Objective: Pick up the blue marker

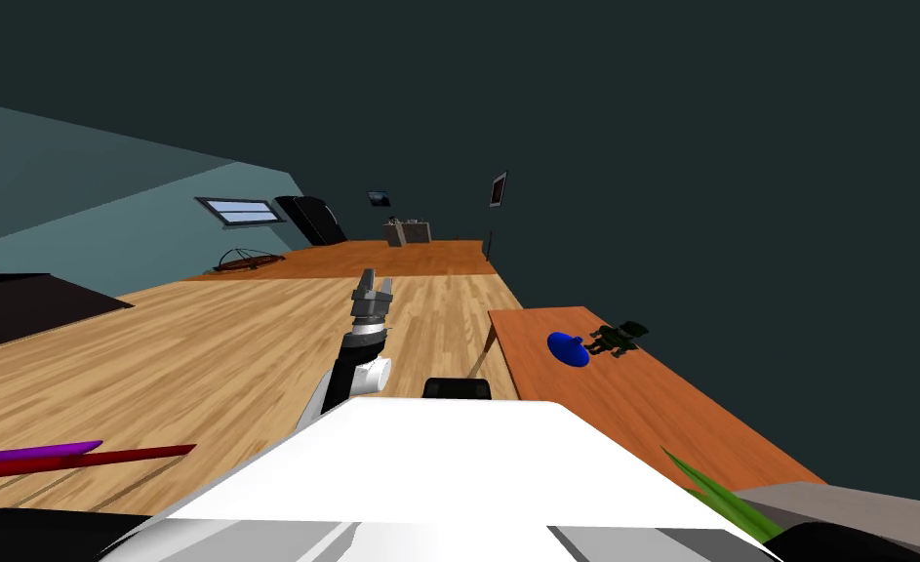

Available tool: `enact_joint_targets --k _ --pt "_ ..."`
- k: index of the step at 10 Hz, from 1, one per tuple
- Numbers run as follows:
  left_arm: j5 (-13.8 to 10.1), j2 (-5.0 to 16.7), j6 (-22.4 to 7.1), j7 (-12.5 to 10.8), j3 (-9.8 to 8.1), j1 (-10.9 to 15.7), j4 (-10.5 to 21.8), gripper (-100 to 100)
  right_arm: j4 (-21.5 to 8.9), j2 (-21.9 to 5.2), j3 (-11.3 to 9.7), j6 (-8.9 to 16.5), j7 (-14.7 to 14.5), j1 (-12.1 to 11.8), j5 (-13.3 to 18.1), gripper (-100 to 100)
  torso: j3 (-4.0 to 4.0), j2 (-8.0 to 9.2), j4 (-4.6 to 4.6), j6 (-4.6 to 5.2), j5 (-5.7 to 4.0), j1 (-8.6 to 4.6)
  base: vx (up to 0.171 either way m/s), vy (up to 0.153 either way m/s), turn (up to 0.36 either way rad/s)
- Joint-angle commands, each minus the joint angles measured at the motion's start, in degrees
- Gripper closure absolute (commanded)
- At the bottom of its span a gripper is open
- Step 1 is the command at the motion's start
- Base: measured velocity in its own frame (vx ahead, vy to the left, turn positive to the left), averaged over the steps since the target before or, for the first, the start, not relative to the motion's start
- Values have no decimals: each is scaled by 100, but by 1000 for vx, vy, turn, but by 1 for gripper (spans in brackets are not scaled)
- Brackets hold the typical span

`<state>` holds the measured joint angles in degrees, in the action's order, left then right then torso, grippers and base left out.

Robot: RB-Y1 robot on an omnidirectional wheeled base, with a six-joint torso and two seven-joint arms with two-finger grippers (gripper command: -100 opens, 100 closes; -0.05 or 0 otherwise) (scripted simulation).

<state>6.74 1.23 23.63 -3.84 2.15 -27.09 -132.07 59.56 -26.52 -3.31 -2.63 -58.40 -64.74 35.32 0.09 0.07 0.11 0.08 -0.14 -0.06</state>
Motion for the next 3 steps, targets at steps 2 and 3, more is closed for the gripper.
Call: enact_joint_targets --k 2,3 --pt "0 0 0 0 0 0 0 0 134 -75 -24 -3 8 -120 -36 100 -3 -6 0 -3 1 3 56 27 -27" --pt "0 0 0 0 0 1 0 0 154 -84 -30 3 15 -131 -42 0 3 6 2 -4 -1 -5 6 4 1"
